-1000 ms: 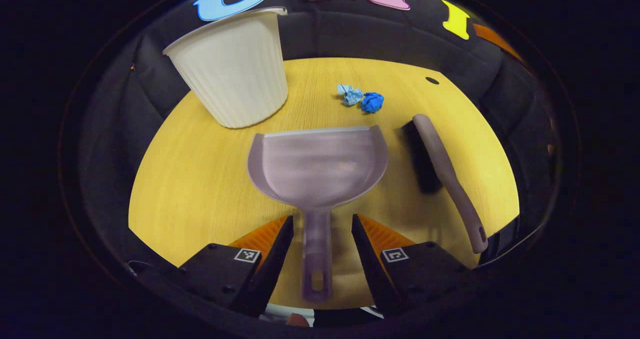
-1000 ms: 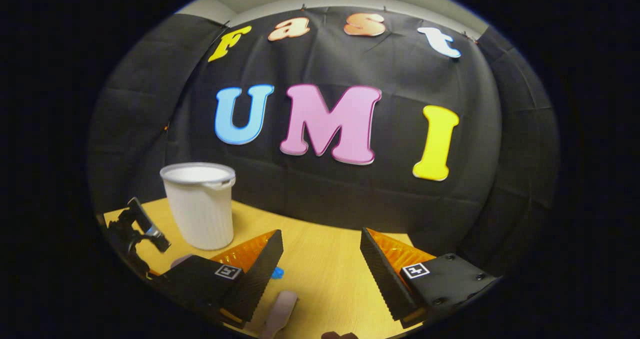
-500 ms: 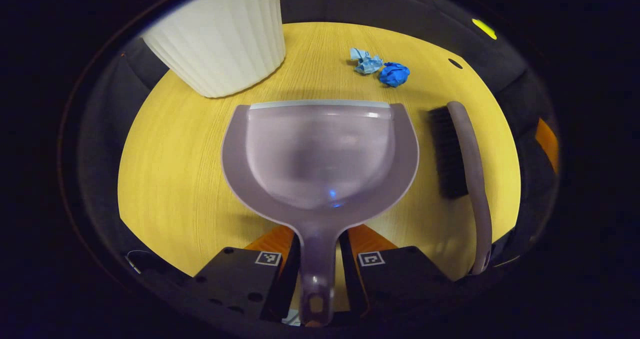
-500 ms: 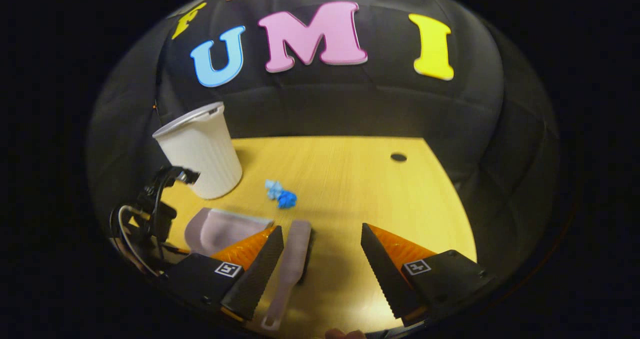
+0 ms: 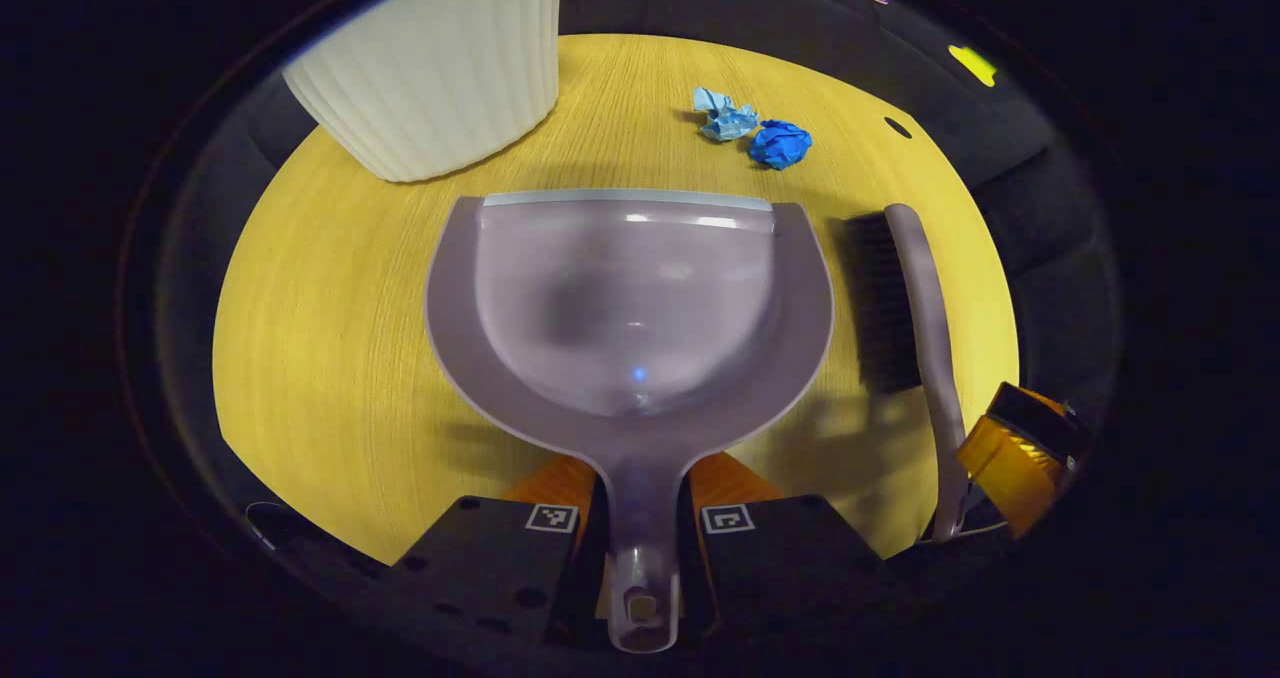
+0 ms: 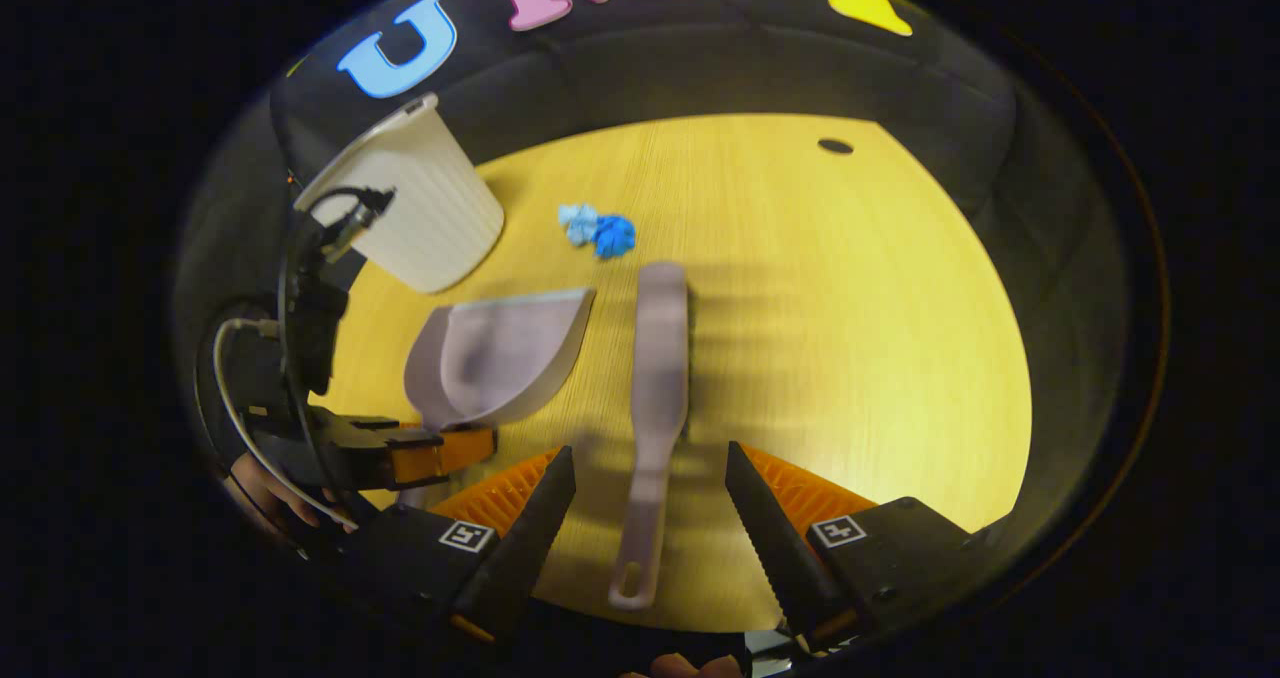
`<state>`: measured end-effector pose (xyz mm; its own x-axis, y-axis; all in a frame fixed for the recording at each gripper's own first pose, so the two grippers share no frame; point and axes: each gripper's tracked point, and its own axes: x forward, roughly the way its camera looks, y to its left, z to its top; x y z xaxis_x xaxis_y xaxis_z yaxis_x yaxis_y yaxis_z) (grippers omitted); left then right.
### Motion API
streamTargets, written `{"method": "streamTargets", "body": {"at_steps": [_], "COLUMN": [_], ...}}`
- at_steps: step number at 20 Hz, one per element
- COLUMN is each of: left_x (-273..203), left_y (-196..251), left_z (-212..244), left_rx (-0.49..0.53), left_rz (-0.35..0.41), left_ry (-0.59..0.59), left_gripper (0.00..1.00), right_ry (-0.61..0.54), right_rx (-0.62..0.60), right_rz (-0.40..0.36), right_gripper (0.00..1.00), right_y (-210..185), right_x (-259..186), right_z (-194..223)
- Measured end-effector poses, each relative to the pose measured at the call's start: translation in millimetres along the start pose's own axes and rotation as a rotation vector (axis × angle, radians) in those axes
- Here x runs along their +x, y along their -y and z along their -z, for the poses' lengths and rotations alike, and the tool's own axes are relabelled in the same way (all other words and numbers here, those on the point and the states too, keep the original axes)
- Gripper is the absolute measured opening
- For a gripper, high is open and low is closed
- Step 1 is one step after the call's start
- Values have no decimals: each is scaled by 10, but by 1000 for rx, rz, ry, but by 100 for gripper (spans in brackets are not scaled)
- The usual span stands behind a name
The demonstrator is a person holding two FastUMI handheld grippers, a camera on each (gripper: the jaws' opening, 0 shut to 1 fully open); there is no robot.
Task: Pick up the small broom and dustpan from the desktop, sweep the trash into the dustpan with the broom, and then empty the trash into the garbage bin.
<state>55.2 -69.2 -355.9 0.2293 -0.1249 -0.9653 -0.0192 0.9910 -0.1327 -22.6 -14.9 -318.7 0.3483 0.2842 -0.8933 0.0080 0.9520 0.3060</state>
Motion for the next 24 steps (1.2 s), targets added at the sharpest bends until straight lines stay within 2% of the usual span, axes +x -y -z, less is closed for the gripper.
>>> {"method": "streamTargets", "body": {"at_steps": [3, 6, 7, 8, 11, 12, 13, 14, 15, 17, 18, 21, 24], "left_x": [-16, -19, -29, -17, -27, -26, -22, -18, -14, -26, -32, -60, -74], "left_y": [-36, -56, -64, -60, -85, -98, -106, -113, -124, -152, -169, -259, -404], "left_z": [15, 37, 53, 42, 55, 46, 48, 39, 38, 32, 28, 41, -34], "left_rx": [25, 41, 45, 46, 54, 55, 57, 62, 68, 84, 96, 164, 253], "left_rz": [23, 58, 71, 84, 115, 122, 127, 131, 132, 130, 128, 118, 102], "left_ry": [20, 36, 38, 43, 47, 49, 48, 45, 42, 34, 29, 2, -27], "left_gripper": [29, 29, 29, 29, 29, 29, 29, 29, 29, 29, 29, 29, 29], "right_ry": [-89, -170, -215, -248, -270, -260, -263, -271, -273, -276, -289, -308, -307], "right_rx": [-5, 26, 29, 27, 21, 18, 16, 12, 17, 26, 31, 10, -56], "right_rz": [97, 163, 193, 199, 232, 234, 234, 232, 227, 220, 212, 179, 189], "right_gripper": [99, 99, 91, 99, 96, 92, 80, 82, 65, 52, 33, 27, 27], "right_y": [103, 174, 232, 238, 271, 269, 252, 249, 246, 256, 254, 269, 424], "right_x": [210, 353, 375, 398, 476, 512, 531, 547, 582, 637, 670, 664, 665], "right_z": [75, 164, 239, 295, 297, 215, 187, 149, 94, -8, -20, -171, -498]}}
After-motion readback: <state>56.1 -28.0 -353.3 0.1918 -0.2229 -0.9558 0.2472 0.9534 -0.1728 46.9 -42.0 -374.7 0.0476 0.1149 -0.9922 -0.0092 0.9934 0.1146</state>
